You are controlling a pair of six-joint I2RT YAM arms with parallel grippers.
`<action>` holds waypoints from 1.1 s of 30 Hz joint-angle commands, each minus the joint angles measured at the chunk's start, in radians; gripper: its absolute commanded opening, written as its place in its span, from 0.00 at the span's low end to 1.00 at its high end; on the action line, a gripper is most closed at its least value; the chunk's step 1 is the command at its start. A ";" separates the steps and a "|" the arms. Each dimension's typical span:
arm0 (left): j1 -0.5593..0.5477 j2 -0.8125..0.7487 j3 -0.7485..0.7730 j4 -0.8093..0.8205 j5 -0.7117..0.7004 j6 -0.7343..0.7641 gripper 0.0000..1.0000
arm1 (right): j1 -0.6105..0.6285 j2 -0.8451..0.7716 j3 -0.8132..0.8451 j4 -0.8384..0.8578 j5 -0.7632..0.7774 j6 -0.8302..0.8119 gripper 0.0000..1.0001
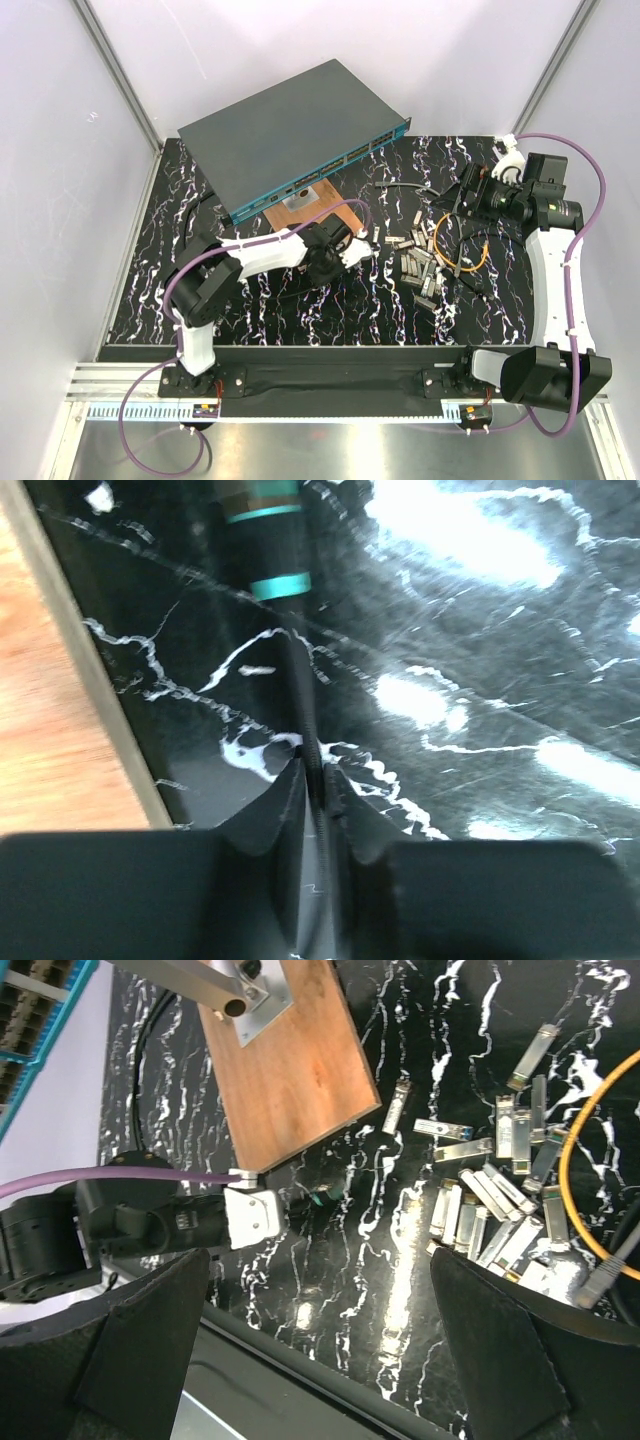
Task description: Insert the plug into the switch port
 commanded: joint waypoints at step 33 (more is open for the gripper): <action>-0.124 -0.460 0.165 0.151 -0.371 -0.664 0.00 | 0.137 -0.222 -0.273 0.616 -0.058 0.589 0.65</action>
